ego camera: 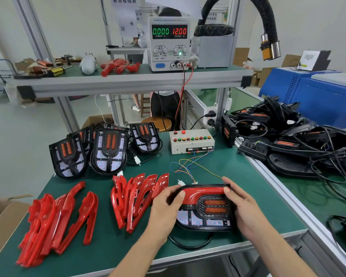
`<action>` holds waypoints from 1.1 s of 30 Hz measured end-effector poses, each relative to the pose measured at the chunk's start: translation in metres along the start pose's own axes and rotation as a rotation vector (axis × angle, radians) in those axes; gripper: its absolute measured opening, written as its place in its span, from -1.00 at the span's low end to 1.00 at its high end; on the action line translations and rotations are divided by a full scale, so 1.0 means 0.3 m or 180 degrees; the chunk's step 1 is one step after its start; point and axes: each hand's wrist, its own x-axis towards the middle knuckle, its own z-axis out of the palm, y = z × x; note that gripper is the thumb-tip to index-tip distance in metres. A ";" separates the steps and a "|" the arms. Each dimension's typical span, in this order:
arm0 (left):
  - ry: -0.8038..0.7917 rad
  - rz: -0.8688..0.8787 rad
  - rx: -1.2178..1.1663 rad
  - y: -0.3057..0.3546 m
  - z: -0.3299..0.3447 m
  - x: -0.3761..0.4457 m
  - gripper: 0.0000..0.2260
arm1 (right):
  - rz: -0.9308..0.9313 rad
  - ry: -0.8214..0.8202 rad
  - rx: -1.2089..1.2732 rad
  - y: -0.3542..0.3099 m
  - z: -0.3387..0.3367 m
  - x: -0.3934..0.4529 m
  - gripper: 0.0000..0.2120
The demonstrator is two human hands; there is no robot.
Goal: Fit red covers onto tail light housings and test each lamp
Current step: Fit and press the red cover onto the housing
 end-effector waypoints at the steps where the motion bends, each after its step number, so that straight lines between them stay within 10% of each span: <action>1: -0.0028 0.0045 0.0040 0.001 0.002 -0.007 -0.82 | -0.0016 0.0008 0.0022 0.003 0.001 -0.002 -0.61; 24: -0.0213 -0.0460 -0.0918 -0.008 0.022 -0.012 -0.51 | -0.0066 0.0265 -0.0180 0.020 0.032 0.005 -0.82; 33: -0.0125 -0.1122 -0.1158 0.008 0.026 0.013 -0.84 | -0.0015 0.0382 -0.0370 0.018 0.036 0.024 -0.86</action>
